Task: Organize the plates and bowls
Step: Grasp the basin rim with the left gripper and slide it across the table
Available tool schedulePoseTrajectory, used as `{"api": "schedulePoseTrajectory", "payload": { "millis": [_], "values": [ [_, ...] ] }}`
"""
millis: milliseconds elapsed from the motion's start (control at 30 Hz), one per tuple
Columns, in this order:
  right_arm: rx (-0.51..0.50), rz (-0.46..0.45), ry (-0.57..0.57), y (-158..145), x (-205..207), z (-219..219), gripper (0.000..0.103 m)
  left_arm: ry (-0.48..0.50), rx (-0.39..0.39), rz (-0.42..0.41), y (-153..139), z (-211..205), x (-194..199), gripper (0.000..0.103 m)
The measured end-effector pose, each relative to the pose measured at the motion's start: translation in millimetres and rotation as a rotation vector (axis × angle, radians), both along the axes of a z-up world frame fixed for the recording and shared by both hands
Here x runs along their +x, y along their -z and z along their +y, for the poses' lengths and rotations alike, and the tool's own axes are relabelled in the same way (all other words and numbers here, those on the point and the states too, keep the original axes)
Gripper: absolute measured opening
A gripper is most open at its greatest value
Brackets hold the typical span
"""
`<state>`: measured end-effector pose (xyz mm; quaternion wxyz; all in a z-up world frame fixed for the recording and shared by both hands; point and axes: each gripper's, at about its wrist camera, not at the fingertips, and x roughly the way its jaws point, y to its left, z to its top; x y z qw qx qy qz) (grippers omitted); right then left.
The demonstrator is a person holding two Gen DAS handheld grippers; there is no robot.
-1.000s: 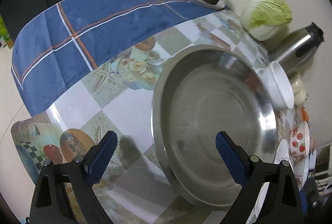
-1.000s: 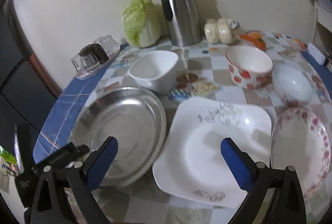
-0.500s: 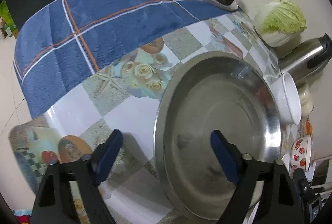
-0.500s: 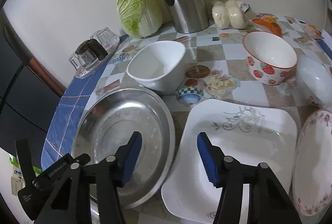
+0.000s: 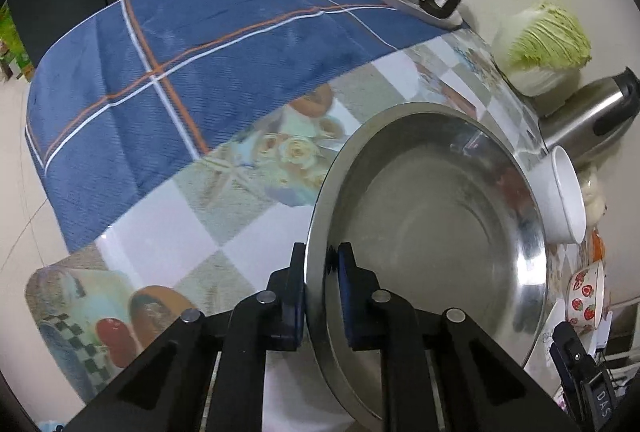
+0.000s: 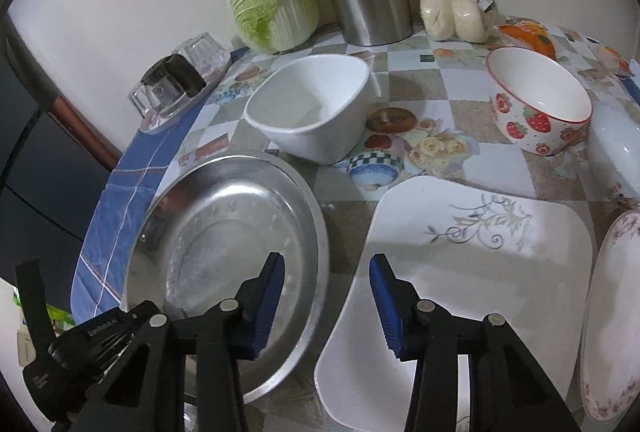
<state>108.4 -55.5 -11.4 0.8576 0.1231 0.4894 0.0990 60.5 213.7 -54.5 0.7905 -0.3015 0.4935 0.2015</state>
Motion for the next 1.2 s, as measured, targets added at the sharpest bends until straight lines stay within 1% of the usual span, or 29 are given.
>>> {"api": "schedulePoseTrajectory", "payload": {
  "millis": [133,267,367,467,500,567,633,800,867,1000,1200],
  "values": [
    [0.005,0.005,-0.036,4.9,-0.5,12.6,0.046,-0.021,-0.009,-0.008,0.8,9.7,-8.0,0.015],
    [-0.011,0.018,-0.071,13.5,-0.4,26.9,0.046,-0.035,-0.016,-0.016,1.8,18.9,-13.4,0.017],
    [-0.015,0.044,-0.089,24.0,0.7,31.7,0.037,-0.039,-0.020,-0.021,2.5,21.2,-13.5,0.017],
    [0.009,0.059,-0.127,30.3,1.1,36.0,0.020,-0.030,-0.004,-0.024,1.6,19.2,-13.4,0.015],
    [0.010,0.058,-0.134,30.4,0.6,37.1,0.019,-0.028,0.002,-0.025,1.1,19.1,-14.0,0.015],
    [-0.005,0.044,-0.149,27.1,-1.2,39.3,0.019,-0.028,0.010,-0.027,-0.4,20.4,-15.9,0.015],
    [0.001,0.032,-0.163,22.2,-2.6,39.8,0.018,-0.027,0.018,-0.037,-3.9,22.4,-18.4,0.015],
    [-0.012,-0.028,-0.203,0.6,-12.9,41.3,0.019,-0.020,0.058,-0.063,-17.4,20.2,-24.7,0.014],
    [0.003,-0.042,-0.206,-6.6,-16.1,39.5,0.019,-0.013,0.072,-0.068,-22.3,18.0,-27.7,0.014],
    [0.028,-0.056,-0.202,-14.9,-21.4,32.5,0.019,0.000,0.061,-0.076,-25.8,14.5,-30.9,0.014],
    [0.051,-0.083,-0.191,-29.5,-29.0,17.6,0.019,0.025,0.120,-0.104,-44.5,-2.6,-34.8,0.014]
  ]
}}
